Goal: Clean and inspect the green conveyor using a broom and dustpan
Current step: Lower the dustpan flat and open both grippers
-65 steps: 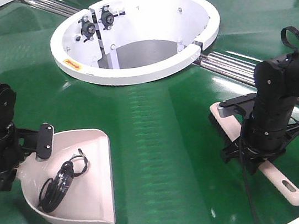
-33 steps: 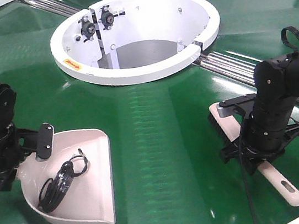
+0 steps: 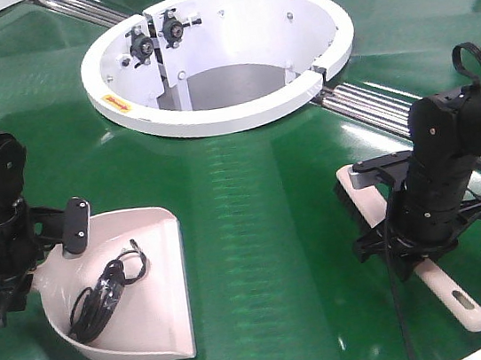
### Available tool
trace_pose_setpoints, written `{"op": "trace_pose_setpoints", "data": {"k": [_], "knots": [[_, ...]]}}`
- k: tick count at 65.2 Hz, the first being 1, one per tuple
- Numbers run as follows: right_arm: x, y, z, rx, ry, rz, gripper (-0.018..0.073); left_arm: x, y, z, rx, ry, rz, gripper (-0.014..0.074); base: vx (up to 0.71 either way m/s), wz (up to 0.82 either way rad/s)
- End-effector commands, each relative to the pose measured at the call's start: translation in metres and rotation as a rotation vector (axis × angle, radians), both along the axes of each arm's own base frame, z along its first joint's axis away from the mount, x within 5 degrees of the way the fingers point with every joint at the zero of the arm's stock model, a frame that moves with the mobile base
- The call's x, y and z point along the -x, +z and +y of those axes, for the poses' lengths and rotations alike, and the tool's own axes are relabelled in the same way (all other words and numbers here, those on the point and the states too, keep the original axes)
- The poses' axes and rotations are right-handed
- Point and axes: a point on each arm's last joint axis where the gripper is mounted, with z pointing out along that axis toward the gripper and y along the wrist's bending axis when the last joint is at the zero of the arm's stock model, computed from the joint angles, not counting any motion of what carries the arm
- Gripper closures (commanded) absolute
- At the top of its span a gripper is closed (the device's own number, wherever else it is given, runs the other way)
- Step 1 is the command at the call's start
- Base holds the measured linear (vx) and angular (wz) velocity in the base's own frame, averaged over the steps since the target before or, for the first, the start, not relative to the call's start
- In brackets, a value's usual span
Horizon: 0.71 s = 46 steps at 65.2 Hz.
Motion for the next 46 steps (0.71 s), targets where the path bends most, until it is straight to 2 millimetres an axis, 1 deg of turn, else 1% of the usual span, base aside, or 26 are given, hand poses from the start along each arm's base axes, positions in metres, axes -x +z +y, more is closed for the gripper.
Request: {"op": "trace_pose_setpoints", "data": {"k": [1,6,12,24,33,40,46], "knots": [[-0.001,0.015,-0.002,-0.010,0.001,-0.046,0.0416,0.006,0.020,-0.002,0.015,0.051,-0.036,0.0495,0.00,0.00],[-0.001,0.015,-0.002,-0.010,0.004,-0.046,0.0398,0.006,0.020,-0.002,0.015,0.055,-0.037,0.0445,0.00,0.00],[-0.001,0.015,-0.002,-0.010,0.004,-0.046,0.0354,0.006,0.020,-0.003,0.021,0.072,-0.039,0.0379,0.00,0.00],[-0.001,0.015,-0.002,-0.004,0.007,-0.047,0.0218,0.006,0.020,-0.004,0.036,0.141,-0.051,0.0213,0.00,0.00],[-0.001,0.015,-0.002,-0.004,0.007,-0.047,0.0115,0.008,0.027,-0.004,0.042,0.168,-0.080,0.0099,0.00,0.00],[-0.001,0.019,-0.002,-0.008,0.008,-0.062,0.0069,0.011,0.034,-0.005,0.063,0.188,-0.098,0.0057,0.00,0.00],[0.000,0.028,-0.003,-0.017,0.011,-0.102,0.0048,0.016,0.043,-0.007,0.106,0.206,-0.116,0.0050,0.00,0.00]]}}
